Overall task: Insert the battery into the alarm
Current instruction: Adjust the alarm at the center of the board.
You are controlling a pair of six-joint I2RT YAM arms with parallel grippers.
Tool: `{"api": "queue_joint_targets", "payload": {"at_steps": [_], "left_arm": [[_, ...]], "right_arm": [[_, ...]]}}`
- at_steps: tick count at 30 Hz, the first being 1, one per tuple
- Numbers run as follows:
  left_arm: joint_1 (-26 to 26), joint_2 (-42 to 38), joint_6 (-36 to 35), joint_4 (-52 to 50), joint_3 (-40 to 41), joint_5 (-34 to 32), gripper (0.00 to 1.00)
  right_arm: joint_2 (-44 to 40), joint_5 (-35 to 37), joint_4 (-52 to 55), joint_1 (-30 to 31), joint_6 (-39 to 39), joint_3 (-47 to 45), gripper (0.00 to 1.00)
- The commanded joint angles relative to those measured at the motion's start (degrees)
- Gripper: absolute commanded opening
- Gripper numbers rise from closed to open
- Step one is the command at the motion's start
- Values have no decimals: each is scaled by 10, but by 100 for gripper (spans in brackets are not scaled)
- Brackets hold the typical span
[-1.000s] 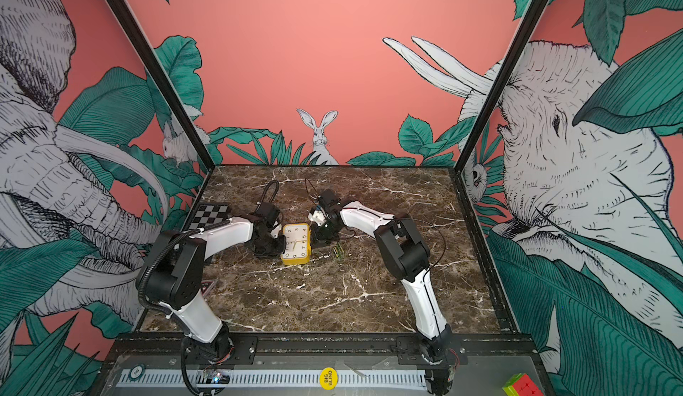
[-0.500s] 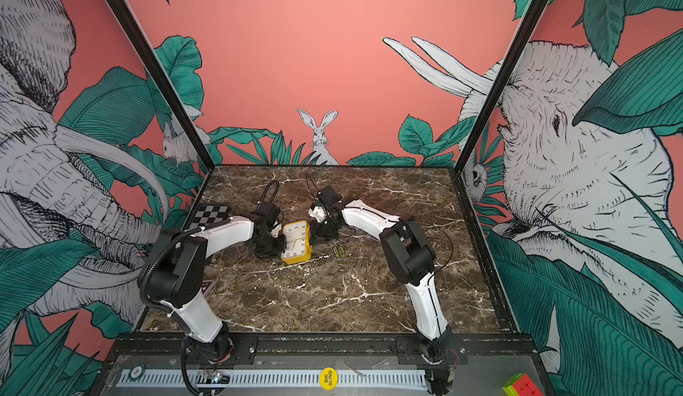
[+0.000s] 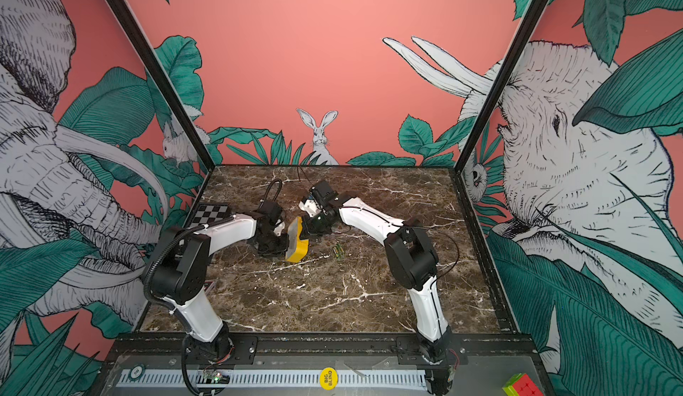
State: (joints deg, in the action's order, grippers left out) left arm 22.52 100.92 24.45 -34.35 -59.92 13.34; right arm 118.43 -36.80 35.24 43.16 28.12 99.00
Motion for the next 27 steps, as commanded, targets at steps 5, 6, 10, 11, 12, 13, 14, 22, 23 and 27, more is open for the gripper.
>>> {"api": "queue_joint_targets", "payload": {"at_steps": [5,6,10,11,12,13,14,22,23,27], "left_arm": [[11,8,-2,23,13,14,14],[11,2,-3,25,17,10,14],[11,-32,-2,33,36,-11,16],[11,-42,-3,34,40,-17,18],[11,-51,-3,36,45,-24,20],[11,-60,-3,37,49,-29,21],[10,-65,-3,36,51,-33,21],[9,-120,-9,27,67,-52,23],[9,-129,-11,22,64,-58,25],[9,-181,-13,-25,35,-97,40]], "right_arm": [[26,21,46,18,-20,40,0],[27,23,47,18,-20,40,0],[21,36,47,18,-26,40,0],[19,40,47,18,-28,41,0],[17,44,47,18,-30,41,0],[17,45,47,18,-32,42,0],[19,43,50,18,-33,45,0],[-6,47,36,27,-46,61,3],[-11,50,36,27,-47,61,5],[-32,80,50,24,-67,61,22]]}}
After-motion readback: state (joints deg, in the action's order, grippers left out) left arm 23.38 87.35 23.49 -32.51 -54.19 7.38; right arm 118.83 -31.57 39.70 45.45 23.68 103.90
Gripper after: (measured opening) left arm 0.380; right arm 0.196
